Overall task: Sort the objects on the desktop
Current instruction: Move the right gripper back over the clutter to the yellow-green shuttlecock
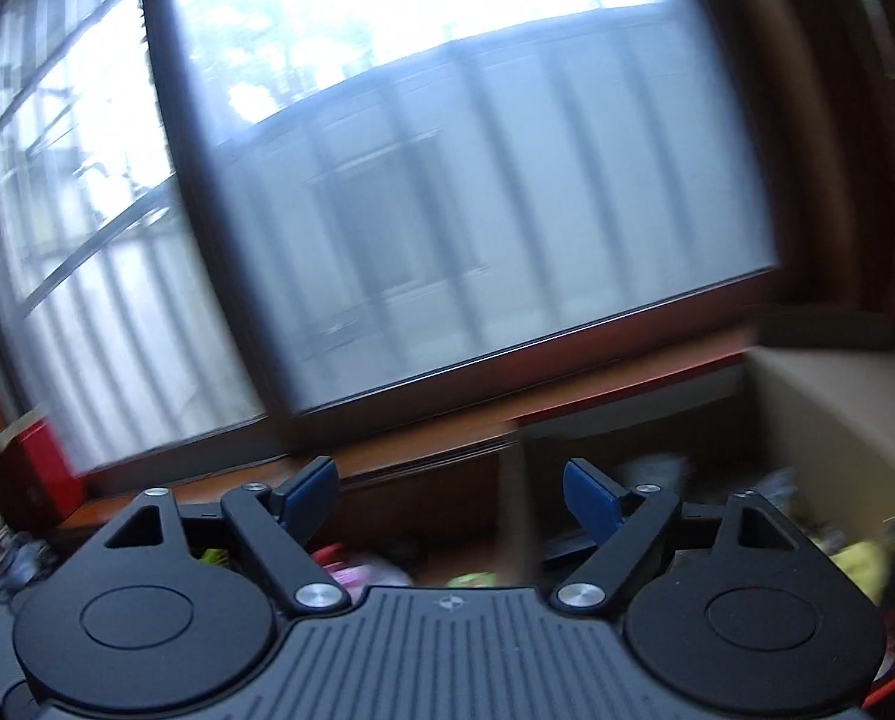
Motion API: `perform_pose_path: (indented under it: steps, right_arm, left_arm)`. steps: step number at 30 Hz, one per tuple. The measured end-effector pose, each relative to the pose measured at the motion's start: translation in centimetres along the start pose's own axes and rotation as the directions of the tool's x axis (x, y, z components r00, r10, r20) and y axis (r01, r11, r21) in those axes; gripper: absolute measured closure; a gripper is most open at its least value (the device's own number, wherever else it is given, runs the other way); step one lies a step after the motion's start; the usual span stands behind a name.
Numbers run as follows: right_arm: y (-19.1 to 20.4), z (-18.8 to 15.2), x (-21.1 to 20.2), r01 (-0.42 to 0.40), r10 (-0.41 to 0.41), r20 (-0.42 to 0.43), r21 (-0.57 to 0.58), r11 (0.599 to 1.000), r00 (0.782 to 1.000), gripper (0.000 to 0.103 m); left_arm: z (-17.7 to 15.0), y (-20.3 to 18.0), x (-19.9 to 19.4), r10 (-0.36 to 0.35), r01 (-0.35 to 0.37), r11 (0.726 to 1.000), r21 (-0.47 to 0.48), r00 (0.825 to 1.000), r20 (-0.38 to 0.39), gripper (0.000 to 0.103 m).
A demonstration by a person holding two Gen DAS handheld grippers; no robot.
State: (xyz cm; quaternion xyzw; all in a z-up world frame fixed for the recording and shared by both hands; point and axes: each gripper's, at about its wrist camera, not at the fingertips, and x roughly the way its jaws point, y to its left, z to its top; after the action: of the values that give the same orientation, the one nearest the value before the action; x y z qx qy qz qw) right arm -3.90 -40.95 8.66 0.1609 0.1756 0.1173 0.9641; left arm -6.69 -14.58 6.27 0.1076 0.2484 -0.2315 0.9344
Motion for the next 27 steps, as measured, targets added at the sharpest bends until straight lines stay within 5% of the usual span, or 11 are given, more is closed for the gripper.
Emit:
perform_pose_path:
  steps: [6, 12, 19, 27]
  right_arm:
    - [8.0, -3.3, 3.2, -0.088, 0.089, -0.101, 0.011, 0.996, 0.991, 0.018]
    - [14.7, -7.4, 7.0, -0.156, 0.155, -0.249, 0.013, 0.988, 0.956, 0.018]
    - [19.9, -9.4, 11.3, -0.208, 0.168, -0.340, -0.083, 0.975, 0.925, 0.018]
    - [22.3, -8.5, 18.5, -0.226, 0.165, -0.379, -0.122, 0.966, 0.911, 0.023]
  left_arm:
    - [-3.7, 7.3, -2.0, 0.125, -0.130, 0.987, -0.091, 0.990, -0.058, 0.000]
    - [-7.2, 13.8, -3.3, 0.241, -0.254, 0.951, -0.177, 0.966, -0.091, 0.000]
    - [-8.6, 18.9, -2.1, 0.299, -0.324, 0.915, -0.239, 0.945, -0.136, 0.000]
    - [-9.4, 20.8, -0.8, 0.291, -0.330, 0.905, -0.266, 0.940, -0.178, 0.000]
